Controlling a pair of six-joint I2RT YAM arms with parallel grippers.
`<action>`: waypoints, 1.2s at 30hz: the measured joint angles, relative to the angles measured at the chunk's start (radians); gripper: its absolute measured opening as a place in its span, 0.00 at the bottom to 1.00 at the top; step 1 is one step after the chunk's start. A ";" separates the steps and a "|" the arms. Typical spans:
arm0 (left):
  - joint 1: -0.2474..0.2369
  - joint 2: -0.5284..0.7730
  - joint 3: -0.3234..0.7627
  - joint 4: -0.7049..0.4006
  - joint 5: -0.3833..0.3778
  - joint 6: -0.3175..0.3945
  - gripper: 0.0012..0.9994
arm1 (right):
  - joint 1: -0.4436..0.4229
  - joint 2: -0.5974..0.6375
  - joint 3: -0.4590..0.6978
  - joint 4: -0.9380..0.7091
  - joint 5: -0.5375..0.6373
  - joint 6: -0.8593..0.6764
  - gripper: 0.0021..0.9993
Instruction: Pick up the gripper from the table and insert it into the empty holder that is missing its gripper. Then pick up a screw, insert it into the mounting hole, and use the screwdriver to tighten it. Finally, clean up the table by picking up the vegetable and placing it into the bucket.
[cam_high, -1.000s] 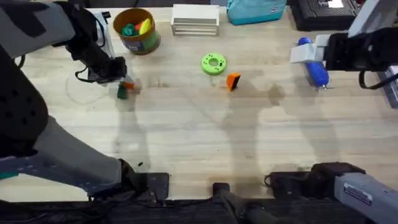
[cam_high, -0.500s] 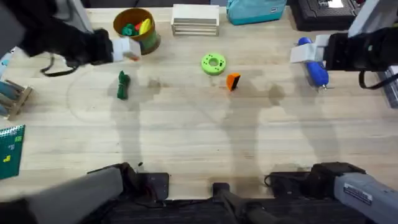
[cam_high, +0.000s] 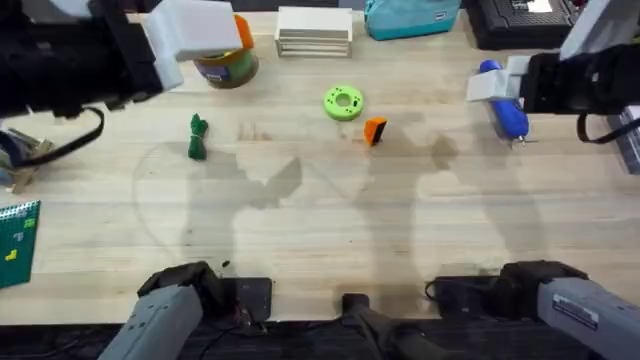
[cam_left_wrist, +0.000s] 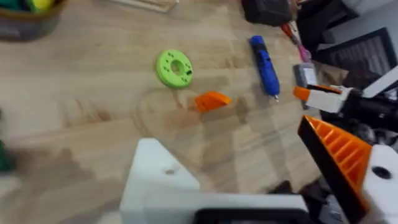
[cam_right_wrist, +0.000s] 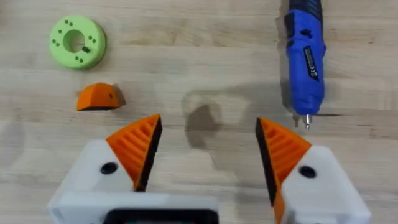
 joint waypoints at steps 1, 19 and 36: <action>0.000 -0.002 0.000 -0.020 0.011 -0.015 0.97 | 0.000 0.000 0.000 0.000 0.000 0.000 0.88; -0.167 -0.378 -0.521 0.643 -0.131 0.055 0.97 | 0.000 0.000 0.000 0.000 0.000 0.000 0.88; -0.178 -0.905 -1.083 0.741 -0.136 0.082 0.97 | 0.000 0.000 0.000 0.000 0.000 0.000 0.88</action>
